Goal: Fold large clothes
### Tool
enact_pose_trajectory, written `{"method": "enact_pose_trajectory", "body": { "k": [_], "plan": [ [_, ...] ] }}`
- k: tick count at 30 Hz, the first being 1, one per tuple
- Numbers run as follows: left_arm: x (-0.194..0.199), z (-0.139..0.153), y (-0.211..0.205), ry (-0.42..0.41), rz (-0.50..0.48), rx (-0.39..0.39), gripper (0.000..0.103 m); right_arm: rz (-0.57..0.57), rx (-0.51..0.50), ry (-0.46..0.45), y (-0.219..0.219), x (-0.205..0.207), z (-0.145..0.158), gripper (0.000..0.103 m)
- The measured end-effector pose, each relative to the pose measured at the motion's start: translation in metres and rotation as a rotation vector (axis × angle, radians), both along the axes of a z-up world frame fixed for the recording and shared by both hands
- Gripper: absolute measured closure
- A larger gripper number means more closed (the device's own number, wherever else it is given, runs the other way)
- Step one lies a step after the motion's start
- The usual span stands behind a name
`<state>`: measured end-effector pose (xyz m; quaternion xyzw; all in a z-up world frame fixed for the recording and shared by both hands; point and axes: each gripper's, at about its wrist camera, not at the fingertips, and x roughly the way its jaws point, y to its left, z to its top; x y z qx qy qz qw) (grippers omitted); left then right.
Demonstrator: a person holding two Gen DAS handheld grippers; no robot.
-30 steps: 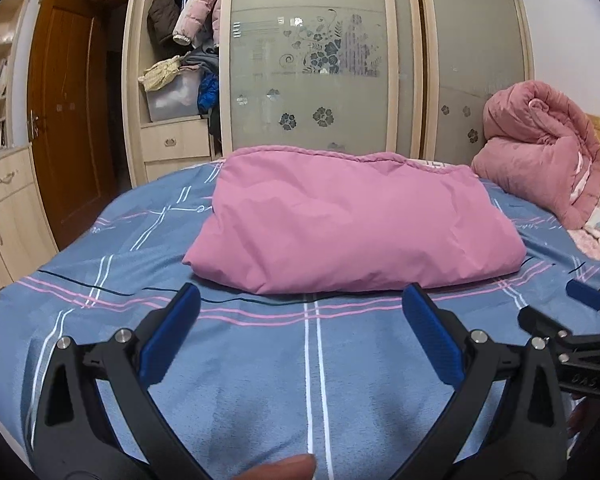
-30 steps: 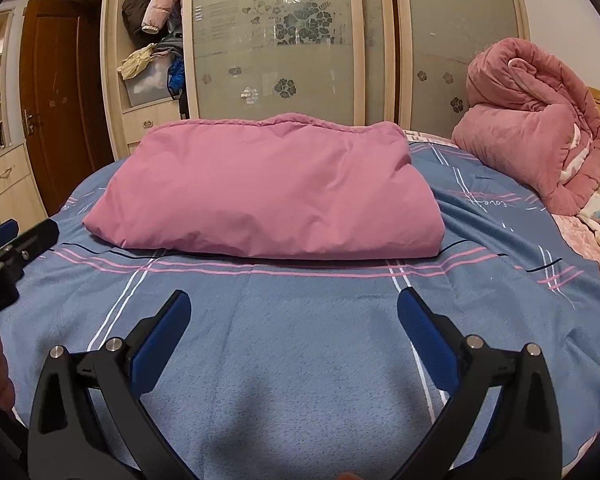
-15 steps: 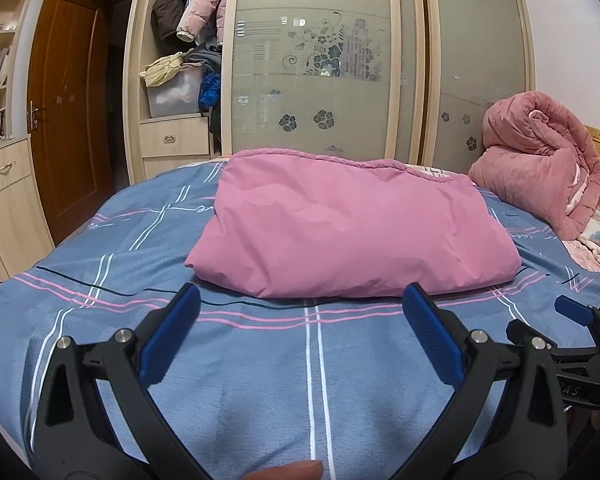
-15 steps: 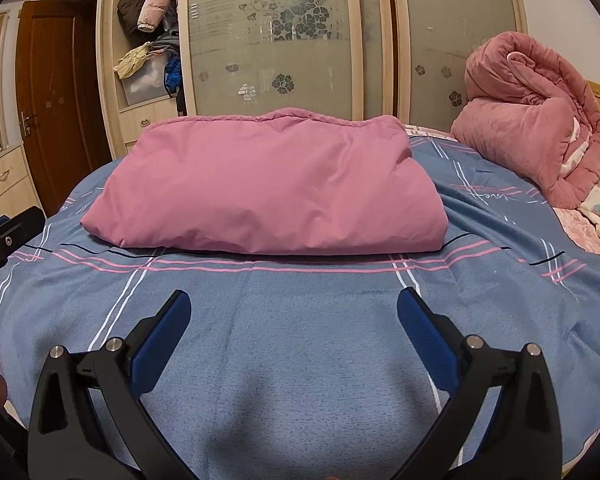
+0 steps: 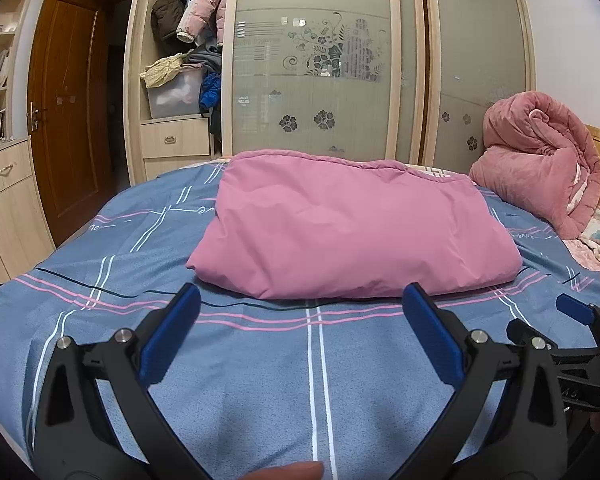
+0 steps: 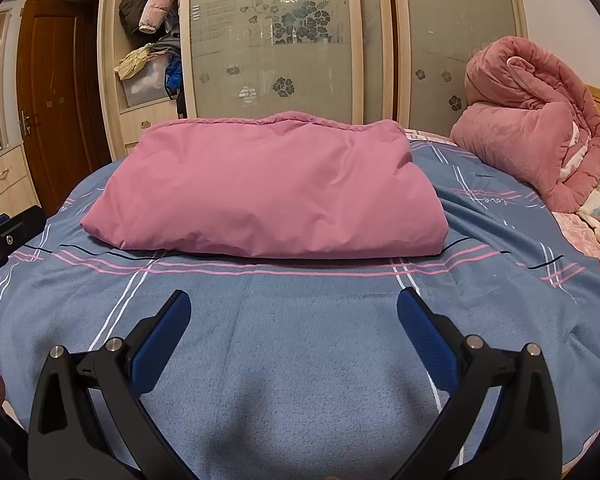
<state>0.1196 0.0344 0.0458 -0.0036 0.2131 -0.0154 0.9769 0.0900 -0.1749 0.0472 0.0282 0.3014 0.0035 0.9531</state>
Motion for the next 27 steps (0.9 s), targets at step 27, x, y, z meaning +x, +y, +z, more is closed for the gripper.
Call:
{"method": "enact_pose_trajectory", "body": {
  "k": [27],
  "plan": [
    [0.003,-0.01,-0.004,0.04,-0.017,0.026,0.002,-0.004,0.002,-0.019,-0.002,-0.002,0.004,0.001]
  ]
}}
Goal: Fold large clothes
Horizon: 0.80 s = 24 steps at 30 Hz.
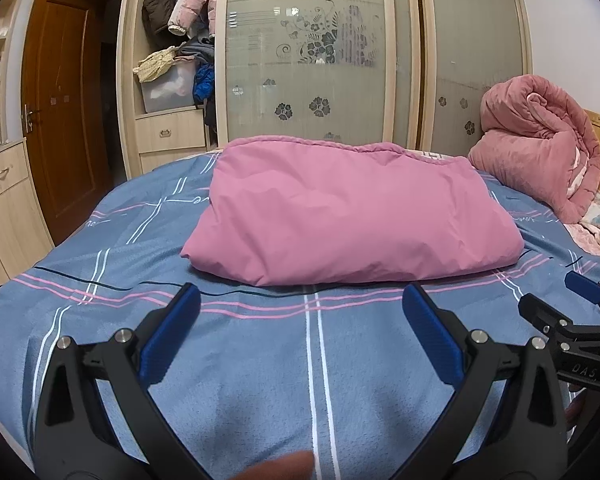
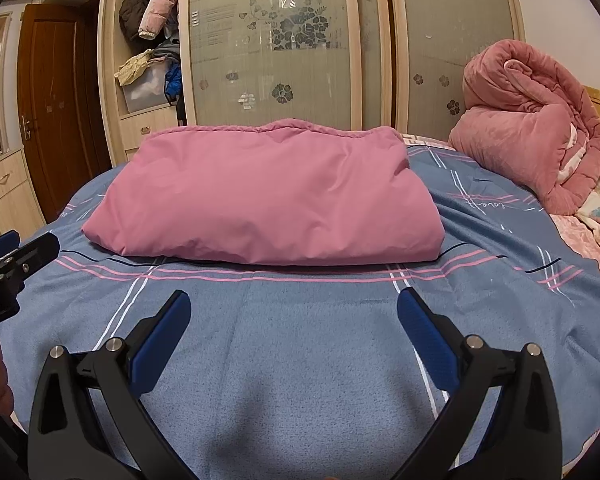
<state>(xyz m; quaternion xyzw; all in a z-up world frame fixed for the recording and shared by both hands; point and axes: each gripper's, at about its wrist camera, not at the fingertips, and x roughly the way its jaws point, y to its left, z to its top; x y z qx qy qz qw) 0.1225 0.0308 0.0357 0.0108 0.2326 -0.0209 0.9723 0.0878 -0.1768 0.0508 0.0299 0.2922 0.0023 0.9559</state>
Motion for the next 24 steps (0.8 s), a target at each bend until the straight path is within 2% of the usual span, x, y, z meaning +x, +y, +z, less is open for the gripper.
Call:
{"method": "enact_pose_trajectory", "body": {
  "k": [24],
  "plan": [
    [-0.0017,-0.0023,-0.0006,-0.001,-0.008,0.014,0.002,0.002,-0.001,-0.003,-0.0004,-0.0008,0.0004,0.001]
  ]
}}
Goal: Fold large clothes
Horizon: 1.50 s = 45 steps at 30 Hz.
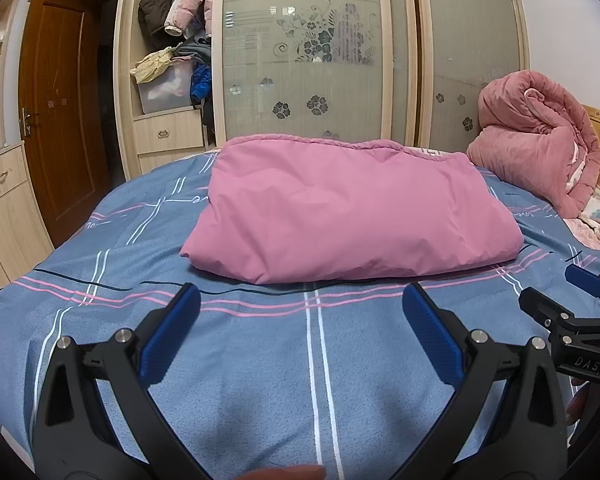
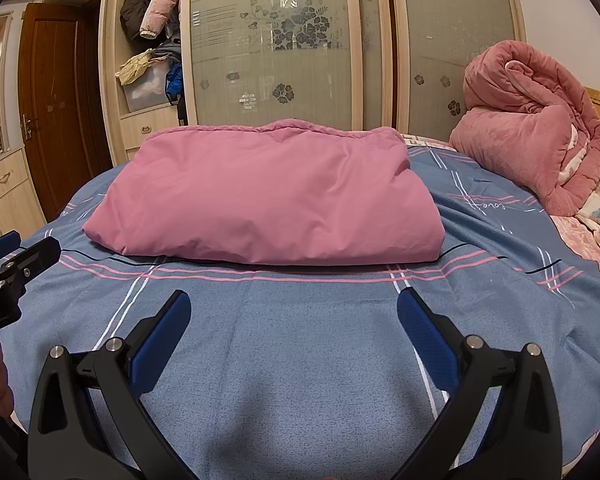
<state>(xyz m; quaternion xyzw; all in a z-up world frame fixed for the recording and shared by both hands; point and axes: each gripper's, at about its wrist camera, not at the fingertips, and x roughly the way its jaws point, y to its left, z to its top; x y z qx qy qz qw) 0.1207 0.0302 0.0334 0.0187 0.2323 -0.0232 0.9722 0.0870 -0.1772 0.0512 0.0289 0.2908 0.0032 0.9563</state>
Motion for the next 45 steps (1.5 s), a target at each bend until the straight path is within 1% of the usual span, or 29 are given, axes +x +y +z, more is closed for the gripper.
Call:
{"method": "enact_pose_trajectory", "body": {
  "k": [29,37,42,45],
  "plan": [
    [0.0016,-0.0024,-0.0019,0.011,-0.004,0.007,0.002,0.002,0.002,0.0,-0.0003,0.0,0.0011,0.001],
    [0.0011,-0.0028,-0.0019,0.008,0.011,0.007,0.002,0.005,0.004,0.001,-0.0004,-0.0001,0.0013,0.001],
    [0.0018,-0.0025,-0.0019,0.013,0.001,-0.002,0.002,0.006,0.004,0.004,-0.0004,0.0003,0.001,0.001],
    [0.0032,-0.0033,-0.0026,0.031,-0.016,-0.01,0.002,0.007,0.005,0.004,-0.0007,0.0007,0.0008,0.001]
  ]
}}
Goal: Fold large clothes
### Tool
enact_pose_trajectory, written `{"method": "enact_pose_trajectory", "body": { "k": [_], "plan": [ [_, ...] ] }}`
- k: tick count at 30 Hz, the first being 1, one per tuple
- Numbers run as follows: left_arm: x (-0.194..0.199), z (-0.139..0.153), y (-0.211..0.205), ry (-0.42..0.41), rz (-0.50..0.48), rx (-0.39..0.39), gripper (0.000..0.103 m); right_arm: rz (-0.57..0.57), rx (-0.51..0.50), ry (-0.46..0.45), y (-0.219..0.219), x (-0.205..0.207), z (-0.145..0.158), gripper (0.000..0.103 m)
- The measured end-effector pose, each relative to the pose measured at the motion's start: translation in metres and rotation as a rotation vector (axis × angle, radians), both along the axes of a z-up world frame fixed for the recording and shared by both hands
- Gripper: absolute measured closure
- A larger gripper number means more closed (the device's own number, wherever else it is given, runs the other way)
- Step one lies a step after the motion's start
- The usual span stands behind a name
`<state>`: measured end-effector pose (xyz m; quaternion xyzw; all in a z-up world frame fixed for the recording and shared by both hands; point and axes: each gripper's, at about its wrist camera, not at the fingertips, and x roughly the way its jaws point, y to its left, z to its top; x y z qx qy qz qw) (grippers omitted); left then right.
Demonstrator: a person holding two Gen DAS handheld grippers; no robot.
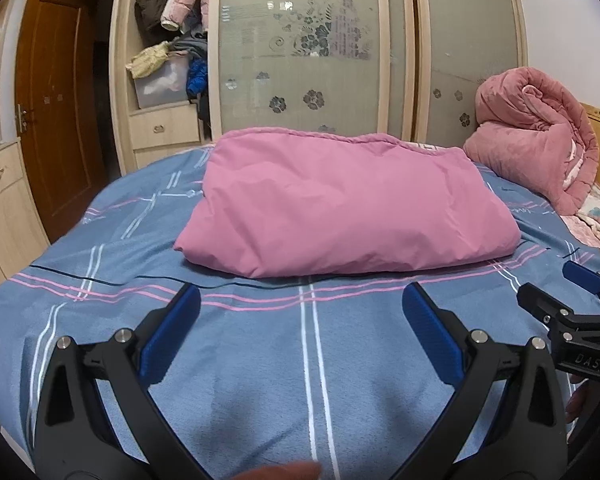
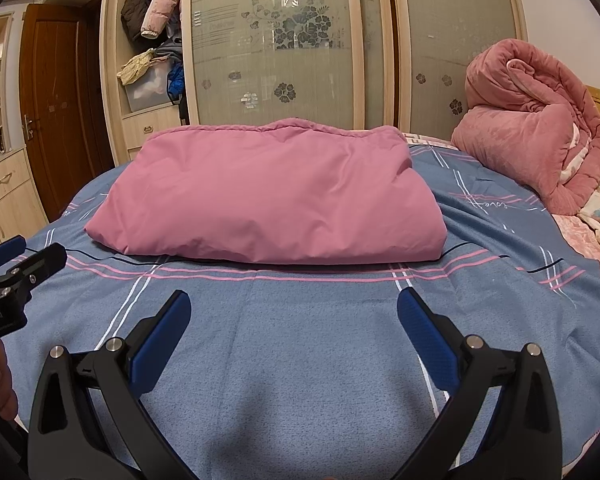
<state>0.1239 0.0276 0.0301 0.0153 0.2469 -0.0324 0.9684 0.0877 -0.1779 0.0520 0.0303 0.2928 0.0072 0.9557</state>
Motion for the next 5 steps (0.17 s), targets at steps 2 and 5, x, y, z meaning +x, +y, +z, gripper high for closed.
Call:
{"method": "enact_pose_trajectory", "body": {
  "k": [2,5],
  "plan": [
    [0.0,-0.0004,-0.0015,0.0,-0.002,0.005,0.002,0.001,0.0,0.0,0.0,0.0,0.0,0.001],
    [0.0001,-0.0004,-0.0018,0.0,-0.005,0.006,0.002,0.0,0.0,0.001,0.0001,0.0001,0.0,0.001]
  ]
}}
